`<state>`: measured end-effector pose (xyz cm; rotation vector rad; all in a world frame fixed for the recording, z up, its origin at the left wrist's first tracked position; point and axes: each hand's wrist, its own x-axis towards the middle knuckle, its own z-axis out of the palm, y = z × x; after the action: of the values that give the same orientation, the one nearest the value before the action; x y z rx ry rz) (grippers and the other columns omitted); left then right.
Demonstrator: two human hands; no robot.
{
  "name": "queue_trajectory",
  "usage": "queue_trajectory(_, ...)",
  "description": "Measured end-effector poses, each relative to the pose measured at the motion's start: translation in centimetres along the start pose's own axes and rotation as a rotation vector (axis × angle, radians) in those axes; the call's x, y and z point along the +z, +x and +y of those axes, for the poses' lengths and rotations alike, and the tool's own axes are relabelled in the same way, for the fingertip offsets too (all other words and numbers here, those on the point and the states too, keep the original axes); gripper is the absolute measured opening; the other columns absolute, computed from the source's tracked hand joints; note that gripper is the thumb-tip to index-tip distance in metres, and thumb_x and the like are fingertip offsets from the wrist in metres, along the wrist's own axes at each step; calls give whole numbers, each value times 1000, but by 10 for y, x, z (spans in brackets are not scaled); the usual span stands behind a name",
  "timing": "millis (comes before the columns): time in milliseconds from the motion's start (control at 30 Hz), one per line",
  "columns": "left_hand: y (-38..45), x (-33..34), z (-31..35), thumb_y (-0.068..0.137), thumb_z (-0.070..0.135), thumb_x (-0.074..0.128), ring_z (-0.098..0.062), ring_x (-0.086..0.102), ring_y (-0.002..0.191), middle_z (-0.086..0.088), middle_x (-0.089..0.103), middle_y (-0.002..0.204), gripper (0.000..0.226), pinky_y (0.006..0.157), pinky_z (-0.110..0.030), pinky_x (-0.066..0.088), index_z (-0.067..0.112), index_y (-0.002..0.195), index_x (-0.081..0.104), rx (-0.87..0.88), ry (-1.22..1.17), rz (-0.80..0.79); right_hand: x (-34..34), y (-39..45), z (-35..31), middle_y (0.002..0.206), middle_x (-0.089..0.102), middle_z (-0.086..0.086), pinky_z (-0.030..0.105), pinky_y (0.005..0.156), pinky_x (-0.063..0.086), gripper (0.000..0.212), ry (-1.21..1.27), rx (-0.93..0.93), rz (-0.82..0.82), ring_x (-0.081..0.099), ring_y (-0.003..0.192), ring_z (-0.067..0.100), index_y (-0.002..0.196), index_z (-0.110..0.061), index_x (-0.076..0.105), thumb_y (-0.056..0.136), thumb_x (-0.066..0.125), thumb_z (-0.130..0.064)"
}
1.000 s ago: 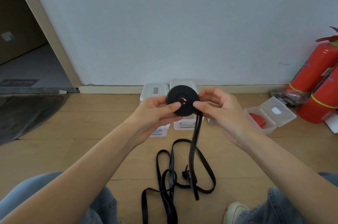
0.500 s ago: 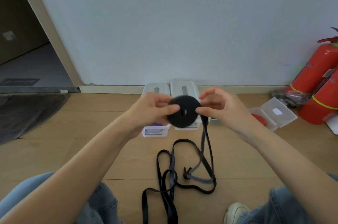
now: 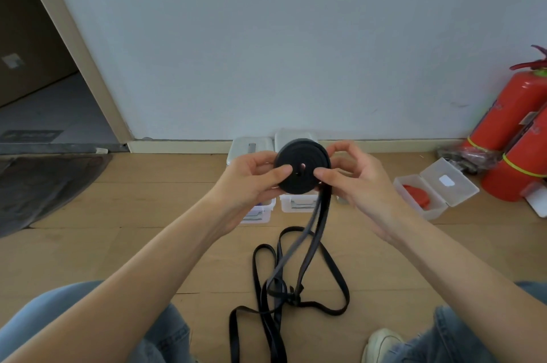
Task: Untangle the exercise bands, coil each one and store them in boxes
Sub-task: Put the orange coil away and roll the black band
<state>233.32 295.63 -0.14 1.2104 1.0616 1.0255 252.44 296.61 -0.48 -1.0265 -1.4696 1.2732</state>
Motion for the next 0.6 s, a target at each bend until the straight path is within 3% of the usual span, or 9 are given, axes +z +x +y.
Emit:
queue_trajectory(100, -1, -8, 4, 84, 20, 66, -17, 68, 96, -1, 74, 97, 23, 88, -30, 53, 16, 107, 66, -57, 271, -143, -7, 3, -6, 81, 71, -5, 25, 70, 54, 19, -286, -122, -25, 68, 76, 12, 91, -27, 61, 79, 70, -14)
queue_trajectory(200, -6, -1, 3, 86, 35, 60, -11, 70, 86, -1, 74, 92, 22, 71, -22, 56, 21, 102, 67, -85, 322, -243, -4, 2, -9, 83, 71, -9, 29, 79, 54, 20, -438, -141, -194, 66, 80, 7, 86, -31, 66, 75, 74, -16)
queue_trajectory(333, -7, 6, 0, 89, 36, 54, -7, 68, 73, 3, 73, 77, 20, 59, -19, 53, 24, 86, 69, -95, 295, -192, 0, 1, -6, 87, 72, -11, 18, 79, 52, 22, -431, -149, -207, 66, 84, 2, 90, -30, 69, 76, 75, -15)
queue_trajectory(433, -3, 5, 1, 88, 32, 59, -10, 69, 78, -3, 74, 85, 16, 64, -24, 57, 23, 96, 70, -95, 278, -98, -2, 2, -5, 88, 72, -7, 14, 74, 51, 23, -357, -116, -127, 67, 82, 4, 91, -31, 69, 76, 75, -15)
queue_trajectory(600, 3, 6, -1, 87, 33, 61, 5, 53, 59, 15, 59, 61, 20, 57, -10, 40, 16, 90, 72, 262, 848, 11, -2, 2, 2, 81, 73, 2, 23, 73, 56, 16, -224, 57, -80, 70, 80, 17, 83, -17, 70, 71, 78, -12)
